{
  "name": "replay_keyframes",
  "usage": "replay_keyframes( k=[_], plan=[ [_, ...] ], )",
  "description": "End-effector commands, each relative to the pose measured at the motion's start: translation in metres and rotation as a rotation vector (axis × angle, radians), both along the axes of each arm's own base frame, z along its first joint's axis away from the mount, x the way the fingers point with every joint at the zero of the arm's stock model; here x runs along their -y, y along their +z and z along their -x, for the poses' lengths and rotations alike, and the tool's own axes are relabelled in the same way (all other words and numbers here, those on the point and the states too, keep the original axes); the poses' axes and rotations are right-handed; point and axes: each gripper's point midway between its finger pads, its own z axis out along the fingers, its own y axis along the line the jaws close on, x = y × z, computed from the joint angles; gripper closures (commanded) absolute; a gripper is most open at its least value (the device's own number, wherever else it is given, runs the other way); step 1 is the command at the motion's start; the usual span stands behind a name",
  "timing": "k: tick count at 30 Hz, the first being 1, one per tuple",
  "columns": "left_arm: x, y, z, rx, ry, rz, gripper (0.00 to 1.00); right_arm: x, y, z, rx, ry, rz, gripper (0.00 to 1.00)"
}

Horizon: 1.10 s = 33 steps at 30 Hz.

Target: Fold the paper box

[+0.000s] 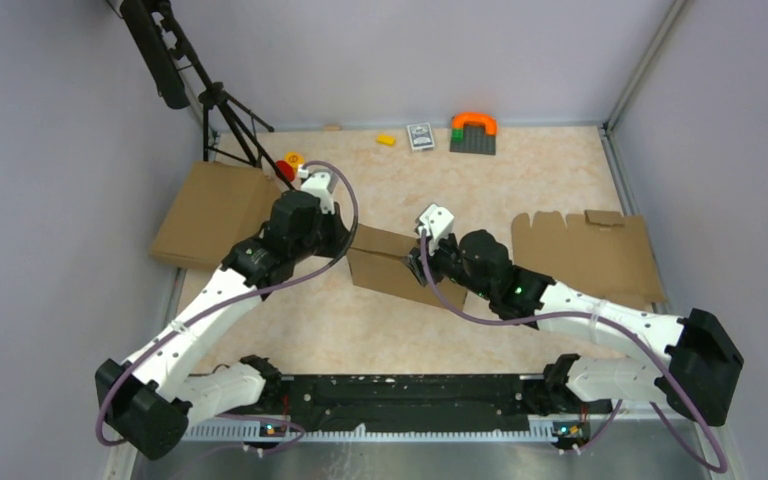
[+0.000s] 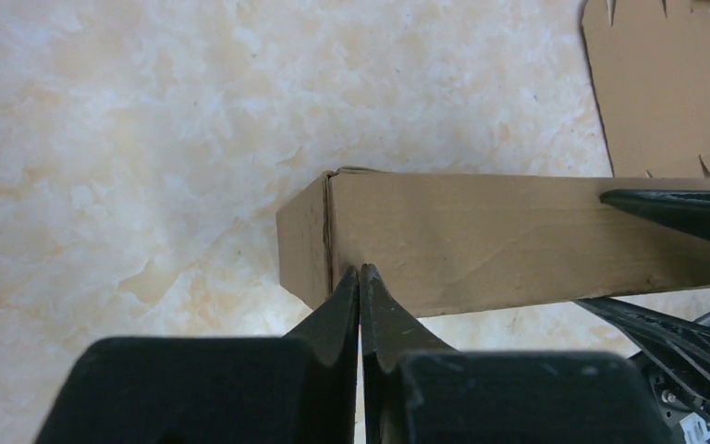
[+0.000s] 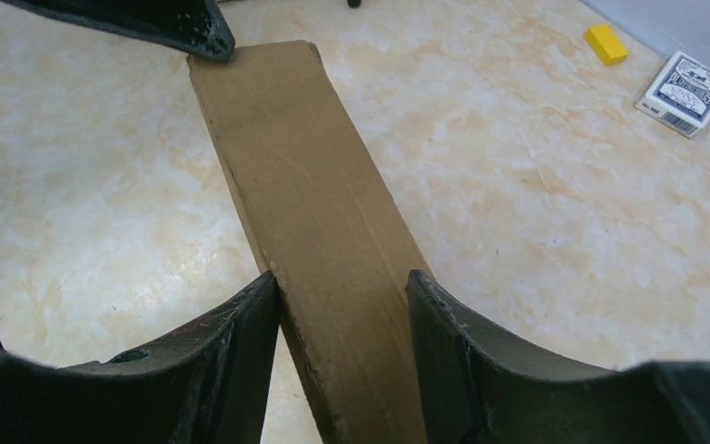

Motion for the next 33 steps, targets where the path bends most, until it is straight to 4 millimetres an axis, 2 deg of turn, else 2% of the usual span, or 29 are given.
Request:
replay_keyframes(
  k=[1, 6, 9, 12, 16, 18, 26, 29, 31, 33],
  plan=[
    [-0.002, -0.017, 0.001, -0.006, 0.014, 0.008, 1.00, 0.028, -0.076, 0.022, -0.182, -0.012, 0.230, 0.48],
    [0.000, -0.038, 0.007, -0.063, -0.004, -0.004, 1.00, 0.028, -0.076, 0.022, -0.182, -0.014, 0.232, 0.48],
    [0.001, -0.041, 0.007, -0.069, -0.008, -0.009, 1.00, 0.028, -0.076, 0.022, -0.181, -0.015, 0.233, 0.48],
    [0.001, -0.026, 0.005, -0.042, -0.021, -0.013, 1.00, 0.028, -0.075, 0.022, -0.182, -0.014, 0.230, 0.47],
    [0.005, 0.001, 0.001, 0.004, -0.054, -0.009, 1.00, 0.025, -0.070, 0.025, -0.200, 0.000, 0.219, 0.32],
    [0.009, 0.008, 0.001, 0.003, -0.074, -0.005, 1.00, 0.022, -0.064, 0.026, -0.201, 0.013, 0.211, 0.27],
    [0.026, 0.023, -0.001, 0.008, -0.135, 0.035, 1.00, 0.019, -0.052, 0.027, -0.228, 0.006, 0.179, 0.25],
    [0.037, 0.027, 0.001, 0.014, -0.176, 0.060, 1.00, 0.019, -0.038, 0.023, -0.231, -0.021, 0.136, 0.23],
    [0.046, 0.022, 0.001, 0.003, -0.205, 0.076, 1.00, 0.019, -0.030, 0.021, -0.259, -0.036, 0.112, 0.23],
    [0.047, 0.008, 0.000, -0.023, -0.202, 0.068, 1.00, 0.016, -0.019, 0.021, -0.268, -0.036, 0.074, 0.23]
  ],
)
